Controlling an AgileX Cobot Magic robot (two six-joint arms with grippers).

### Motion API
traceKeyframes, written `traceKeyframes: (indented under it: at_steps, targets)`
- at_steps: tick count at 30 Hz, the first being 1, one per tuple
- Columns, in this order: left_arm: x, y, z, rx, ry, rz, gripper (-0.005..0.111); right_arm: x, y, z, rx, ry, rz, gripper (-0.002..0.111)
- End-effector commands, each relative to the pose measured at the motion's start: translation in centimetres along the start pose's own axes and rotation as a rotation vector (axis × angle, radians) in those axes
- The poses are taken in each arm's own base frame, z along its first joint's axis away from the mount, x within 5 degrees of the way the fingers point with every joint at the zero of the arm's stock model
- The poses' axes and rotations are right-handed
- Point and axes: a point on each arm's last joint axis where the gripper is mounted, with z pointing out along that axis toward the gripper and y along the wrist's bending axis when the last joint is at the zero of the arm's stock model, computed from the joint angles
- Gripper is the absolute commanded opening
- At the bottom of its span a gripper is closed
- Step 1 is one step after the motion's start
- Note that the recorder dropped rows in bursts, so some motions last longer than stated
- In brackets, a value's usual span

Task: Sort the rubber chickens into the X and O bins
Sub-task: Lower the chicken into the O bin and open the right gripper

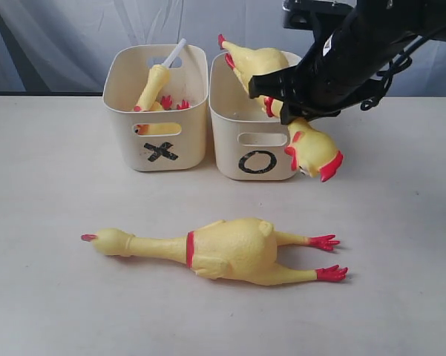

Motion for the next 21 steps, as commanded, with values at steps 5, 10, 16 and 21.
traceKeyframes:
  at_steps: [5,10,16,21]
  targets:
    - [-0.26,0.03,-0.17,-0.004,-0.018,-0.001,0.0,-1.15,0.03,-0.26,-0.019,-0.101,-0.006,-0.001]
    - [-0.26,0.03,-0.17,-0.004,-0.018,-0.001,0.0,-1.06,-0.01,0.32,-0.016,-0.089,-0.006,-0.001]
    - [-0.26,0.03,-0.17,-0.004,-0.018,-0.001,0.0,-1.03,-0.02,0.38,-0.015,-0.085,-0.006,-0.001]
    - [-0.26,0.03,-0.17,-0.004,-0.018,-0.001,0.0,-1.03,-0.02,0.38,-0.015,-0.085,-0.004,-0.001]
